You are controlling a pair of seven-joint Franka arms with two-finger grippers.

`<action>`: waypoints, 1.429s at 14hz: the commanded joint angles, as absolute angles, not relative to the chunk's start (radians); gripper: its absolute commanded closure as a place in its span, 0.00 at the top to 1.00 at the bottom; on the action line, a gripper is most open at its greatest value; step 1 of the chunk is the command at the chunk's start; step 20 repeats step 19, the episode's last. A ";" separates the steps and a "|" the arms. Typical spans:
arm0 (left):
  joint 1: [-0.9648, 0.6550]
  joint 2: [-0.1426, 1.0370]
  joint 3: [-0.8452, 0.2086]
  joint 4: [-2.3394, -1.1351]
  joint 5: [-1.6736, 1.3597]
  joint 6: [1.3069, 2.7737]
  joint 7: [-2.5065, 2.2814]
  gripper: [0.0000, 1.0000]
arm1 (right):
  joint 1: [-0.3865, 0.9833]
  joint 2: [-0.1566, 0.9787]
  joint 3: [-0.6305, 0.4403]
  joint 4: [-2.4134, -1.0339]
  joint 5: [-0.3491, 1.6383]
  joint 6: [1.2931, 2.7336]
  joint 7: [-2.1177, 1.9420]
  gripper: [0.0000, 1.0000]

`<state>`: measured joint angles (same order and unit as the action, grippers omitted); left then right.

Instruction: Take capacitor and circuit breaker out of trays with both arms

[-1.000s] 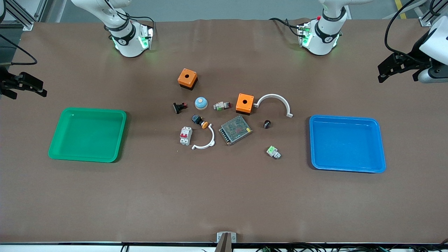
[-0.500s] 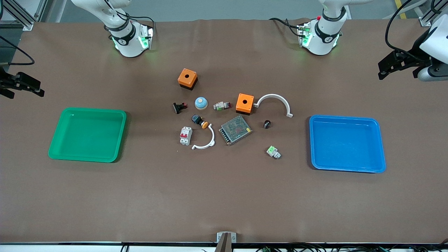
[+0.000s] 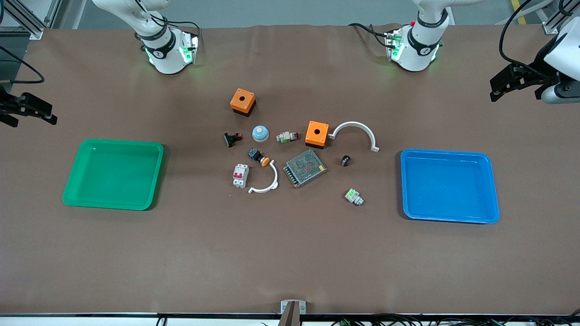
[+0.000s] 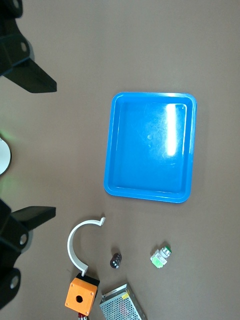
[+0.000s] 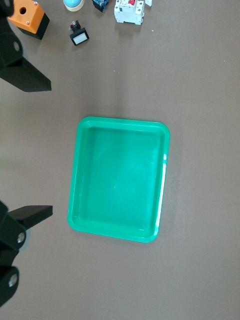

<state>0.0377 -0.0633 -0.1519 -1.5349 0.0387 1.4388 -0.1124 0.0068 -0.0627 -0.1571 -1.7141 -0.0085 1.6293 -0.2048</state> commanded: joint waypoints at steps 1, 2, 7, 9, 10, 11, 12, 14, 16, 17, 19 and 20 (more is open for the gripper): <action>0.046 -0.067 -0.153 -1.526 -0.005 1.420 -0.097 1.00 | -0.005 -0.098 -0.146 -1.747 -0.015 1.628 -0.201 1.00; 0.046 -0.067 -0.153 -1.526 -0.005 1.420 -0.097 1.00 | -0.005 -0.098 -0.146 -1.747 -0.014 1.626 -0.201 1.00; 0.046 -0.066 -0.153 -1.526 -0.005 1.420 -0.095 1.00 | 0.000 -0.100 -0.144 -1.746 -0.002 1.615 -0.190 1.00; 0.046 -0.067 -0.153 -1.526 -0.005 1.420 -0.095 1.00 | -0.003 -0.104 -0.146 -1.747 0.020 1.611 -0.190 1.00; 0.046 -0.066 -0.153 -1.526 -0.005 1.420 -0.095 1.00 | -0.003 -0.104 -0.146 -1.747 0.024 1.611 -0.187 1.00; 0.048 -0.067 -0.153 -1.525 -0.005 1.420 -0.095 1.00 | -0.003 -0.106 -0.146 -1.747 0.026 1.611 -0.178 1.00; 0.048 -0.067 -0.153 -1.525 -0.003 1.420 -0.095 1.00 | -0.002 -0.106 -0.146 -1.747 0.026 1.609 -0.164 1.00; 0.048 -0.067 -0.153 -1.523 -0.003 1.422 -0.094 1.00 | 0.000 -0.106 -0.144 -1.746 0.026 1.606 -0.149 1.00; 0.048 -0.066 -0.153 -1.517 -0.003 1.422 -0.094 1.00 | -0.002 -0.106 -0.143 -1.746 0.026 1.605 -0.150 1.00; 0.048 -0.066 -0.153 -1.517 -0.003 1.422 -0.094 1.00 | -0.002 -0.104 -0.143 -1.746 0.026 1.605 -0.150 1.00; 0.048 -0.066 -0.153 -1.517 -0.005 1.422 -0.095 1.00 | -0.002 -0.104 -0.143 -1.746 0.025 1.603 -0.150 1.00; 0.048 -0.066 -0.153 -1.517 -0.005 1.422 -0.095 1.00 | -0.002 -0.104 -0.143 -1.746 0.025 1.603 -0.150 1.00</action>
